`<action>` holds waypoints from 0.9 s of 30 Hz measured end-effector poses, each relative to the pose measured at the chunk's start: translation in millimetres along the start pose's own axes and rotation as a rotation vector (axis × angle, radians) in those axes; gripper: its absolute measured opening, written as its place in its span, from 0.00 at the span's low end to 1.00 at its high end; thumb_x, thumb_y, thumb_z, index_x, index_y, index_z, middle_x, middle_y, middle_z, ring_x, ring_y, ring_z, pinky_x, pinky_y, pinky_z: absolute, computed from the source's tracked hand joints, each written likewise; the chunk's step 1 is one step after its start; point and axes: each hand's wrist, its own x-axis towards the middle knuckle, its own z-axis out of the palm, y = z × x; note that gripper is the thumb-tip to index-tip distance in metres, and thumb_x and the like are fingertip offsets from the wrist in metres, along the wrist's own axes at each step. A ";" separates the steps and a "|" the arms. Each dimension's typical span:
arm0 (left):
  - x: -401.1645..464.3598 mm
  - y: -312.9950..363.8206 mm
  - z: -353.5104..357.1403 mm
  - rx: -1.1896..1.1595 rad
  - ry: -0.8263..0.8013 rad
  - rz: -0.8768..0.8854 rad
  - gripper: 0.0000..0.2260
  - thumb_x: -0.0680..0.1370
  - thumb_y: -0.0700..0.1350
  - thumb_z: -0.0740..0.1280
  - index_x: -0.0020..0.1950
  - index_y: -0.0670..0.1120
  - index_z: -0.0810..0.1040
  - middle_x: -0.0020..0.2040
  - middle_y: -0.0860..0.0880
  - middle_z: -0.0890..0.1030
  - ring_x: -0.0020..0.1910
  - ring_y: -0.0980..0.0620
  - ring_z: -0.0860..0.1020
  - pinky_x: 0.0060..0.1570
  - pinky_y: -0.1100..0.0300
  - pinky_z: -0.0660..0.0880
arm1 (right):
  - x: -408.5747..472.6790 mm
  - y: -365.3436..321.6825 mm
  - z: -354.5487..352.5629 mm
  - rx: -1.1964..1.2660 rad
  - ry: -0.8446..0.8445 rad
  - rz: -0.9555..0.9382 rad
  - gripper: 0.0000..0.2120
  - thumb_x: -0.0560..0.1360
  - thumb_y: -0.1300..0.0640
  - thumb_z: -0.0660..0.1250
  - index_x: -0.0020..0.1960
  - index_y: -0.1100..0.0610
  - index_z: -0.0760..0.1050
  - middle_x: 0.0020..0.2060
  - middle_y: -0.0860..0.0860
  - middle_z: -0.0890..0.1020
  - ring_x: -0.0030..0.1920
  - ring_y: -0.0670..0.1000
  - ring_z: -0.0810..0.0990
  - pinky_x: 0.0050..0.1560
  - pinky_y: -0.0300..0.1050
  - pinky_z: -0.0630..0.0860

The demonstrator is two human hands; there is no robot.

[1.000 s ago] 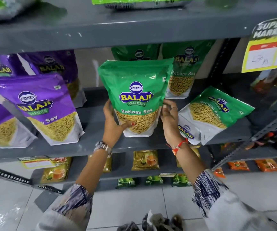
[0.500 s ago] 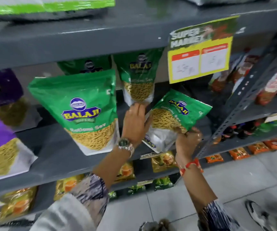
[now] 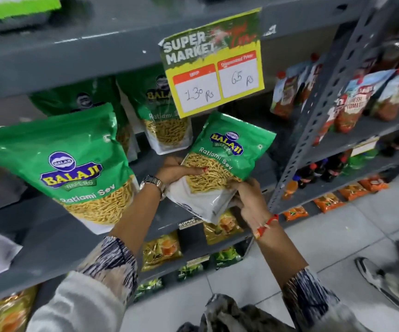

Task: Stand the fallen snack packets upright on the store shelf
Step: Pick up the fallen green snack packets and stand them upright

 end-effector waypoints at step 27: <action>-63.8 -21.1 2.6 -0.031 0.539 0.382 0.31 0.60 0.38 0.79 0.60 0.39 0.71 0.57 0.42 0.80 0.53 0.51 0.77 0.49 0.64 0.73 | -6.1 -29.0 23.8 -0.274 -0.315 -0.691 0.15 0.78 0.66 0.60 0.64 0.67 0.68 0.56 0.58 0.79 0.54 0.47 0.80 0.61 0.43 0.75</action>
